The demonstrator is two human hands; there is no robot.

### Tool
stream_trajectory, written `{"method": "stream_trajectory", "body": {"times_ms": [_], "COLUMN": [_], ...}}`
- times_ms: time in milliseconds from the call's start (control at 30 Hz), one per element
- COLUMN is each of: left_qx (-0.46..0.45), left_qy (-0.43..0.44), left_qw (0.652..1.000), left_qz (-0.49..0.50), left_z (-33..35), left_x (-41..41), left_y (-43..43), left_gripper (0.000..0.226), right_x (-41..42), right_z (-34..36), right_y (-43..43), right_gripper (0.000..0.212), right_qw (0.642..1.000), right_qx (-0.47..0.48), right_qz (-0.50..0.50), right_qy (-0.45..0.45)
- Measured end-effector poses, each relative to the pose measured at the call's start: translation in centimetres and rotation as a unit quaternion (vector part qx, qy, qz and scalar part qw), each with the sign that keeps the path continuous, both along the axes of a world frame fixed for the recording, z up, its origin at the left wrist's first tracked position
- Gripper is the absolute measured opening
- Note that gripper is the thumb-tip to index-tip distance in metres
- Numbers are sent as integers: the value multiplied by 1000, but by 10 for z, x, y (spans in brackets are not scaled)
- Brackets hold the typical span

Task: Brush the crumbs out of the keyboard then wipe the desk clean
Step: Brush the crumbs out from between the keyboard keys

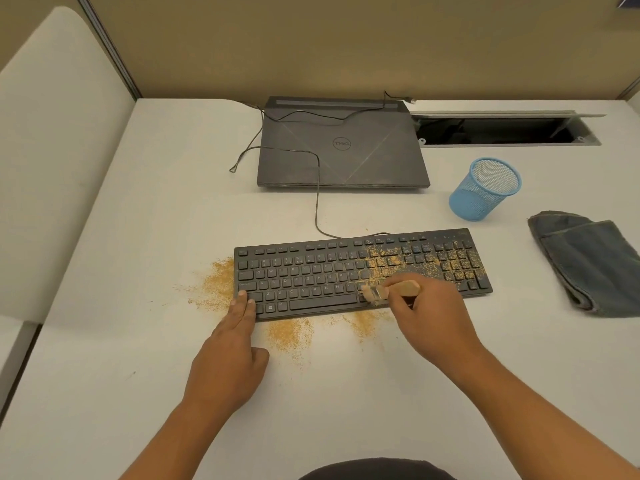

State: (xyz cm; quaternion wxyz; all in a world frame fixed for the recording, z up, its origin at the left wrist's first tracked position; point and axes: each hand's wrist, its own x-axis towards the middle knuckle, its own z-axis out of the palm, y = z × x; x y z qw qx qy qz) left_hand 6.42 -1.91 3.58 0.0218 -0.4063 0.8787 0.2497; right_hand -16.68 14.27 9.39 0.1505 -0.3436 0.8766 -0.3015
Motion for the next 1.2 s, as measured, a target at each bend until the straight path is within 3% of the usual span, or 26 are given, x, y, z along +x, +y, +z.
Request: {"method": "stream_trajectory", "body": {"times_ms": [467,700,833,967,1100,1200], "left_qx": [-3,-4,-3,-2,-5,-5], "left_qy": [-11,-16,-13,-10,-12,-11], "left_qw": [1000,1000,1000,1000,1000,1000], "left_qz": [-2,-4,-6,-4,-4,-7], "left_z": [2,3,2,2,3,3], "left_x": [-1,-3,-2,-2,-2,-2], "left_y": [0,1,1,1,1,1], "left_gripper": [73,73,73,73,73,73], "right_x": [-1,-5,-5,-5,-8,-8], "right_z": [18,19,20,20,22,19], "right_y": [-18,-19,-18,-15,-19,-19], "right_gripper": [35,29,21,23,20,24], "right_qw": [994,990,996,988,995,987], "right_qx": [89,112,57,107,61,115], "right_qz": [54,71,66,98,78,100], "right_qy": [44,40,28,45,29,40]}}
